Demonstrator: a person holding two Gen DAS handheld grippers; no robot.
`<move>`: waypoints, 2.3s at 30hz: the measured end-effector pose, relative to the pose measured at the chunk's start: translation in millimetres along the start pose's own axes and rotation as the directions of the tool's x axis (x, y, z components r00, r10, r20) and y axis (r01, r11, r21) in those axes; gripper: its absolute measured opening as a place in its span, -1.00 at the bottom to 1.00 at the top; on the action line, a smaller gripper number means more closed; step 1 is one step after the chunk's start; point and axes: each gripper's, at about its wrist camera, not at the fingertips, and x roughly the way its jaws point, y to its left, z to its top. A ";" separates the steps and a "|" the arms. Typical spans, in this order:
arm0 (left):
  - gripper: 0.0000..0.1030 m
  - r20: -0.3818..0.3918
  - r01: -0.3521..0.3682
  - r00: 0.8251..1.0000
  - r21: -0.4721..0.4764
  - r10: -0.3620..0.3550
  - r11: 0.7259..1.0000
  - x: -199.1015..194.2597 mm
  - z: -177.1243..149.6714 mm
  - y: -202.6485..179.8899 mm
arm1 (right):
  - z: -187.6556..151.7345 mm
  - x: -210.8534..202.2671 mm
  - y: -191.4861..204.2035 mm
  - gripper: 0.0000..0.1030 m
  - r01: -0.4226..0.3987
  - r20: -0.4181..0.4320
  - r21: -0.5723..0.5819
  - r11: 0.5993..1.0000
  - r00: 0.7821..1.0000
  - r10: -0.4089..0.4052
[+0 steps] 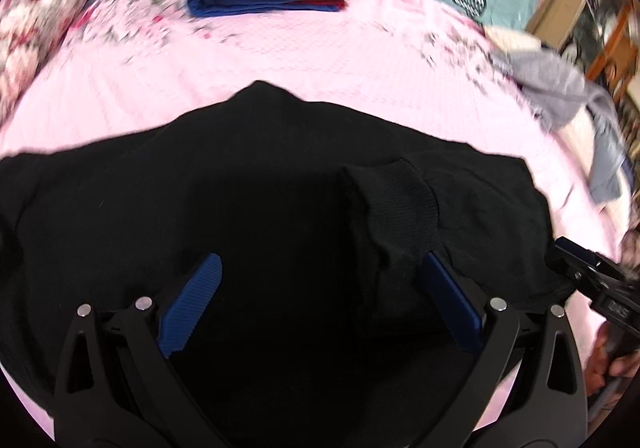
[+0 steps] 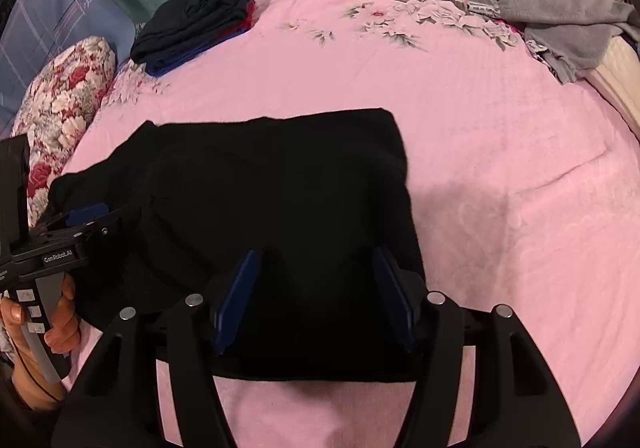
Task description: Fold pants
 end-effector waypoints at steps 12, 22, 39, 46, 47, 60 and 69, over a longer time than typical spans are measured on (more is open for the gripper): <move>0.96 0.033 -0.113 0.990 -0.392 0.136 0.913 -79.3 -28.0 149.9 | 18.4 -9.3 19.3 0.52 -0.059 0.135 0.033 0.998 0.989 0.054; 0.96 0.149 -0.025 0.984 -0.408 0.094 0.913 -134.0 -29.4 162.1 | 16.7 12.3 22.5 0.63 -0.096 0.067 0.059 0.994 0.993 0.092; 0.96 0.003 -0.178 0.977 -0.554 0.215 0.813 -125.4 -44.9 211.0 | 17.0 12.3 20.4 0.64 -0.110 0.074 0.089 0.990 0.992 0.103; 0.95 -0.031 -0.149 0.986 -0.618 0.165 0.772 -116.3 -53.9 228.1 | 17.1 12.5 14.8 0.64 -0.131 0.074 0.108 0.985 0.990 0.124; 0.95 -0.030 -0.136 0.988 -0.622 0.151 0.771 -113.7 -52.8 229.1 | 17.8 13.2 15.3 0.64 -0.131 0.070 0.107 0.986 0.990 0.124; -0.50 -0.060 -0.283 0.958 -0.352 0.280 0.892 -70.4 -8.5 200.1 | 14.6 14.3 30.8 0.64 -0.166 0.068 0.060 0.984 0.985 0.161; -0.54 0.177 -0.137 0.970 -0.178 0.168 0.975 -149.3 20.1 112.5 | 13.8 3.8 13.3 0.64 -0.190 0.109 0.099 0.977 0.978 0.179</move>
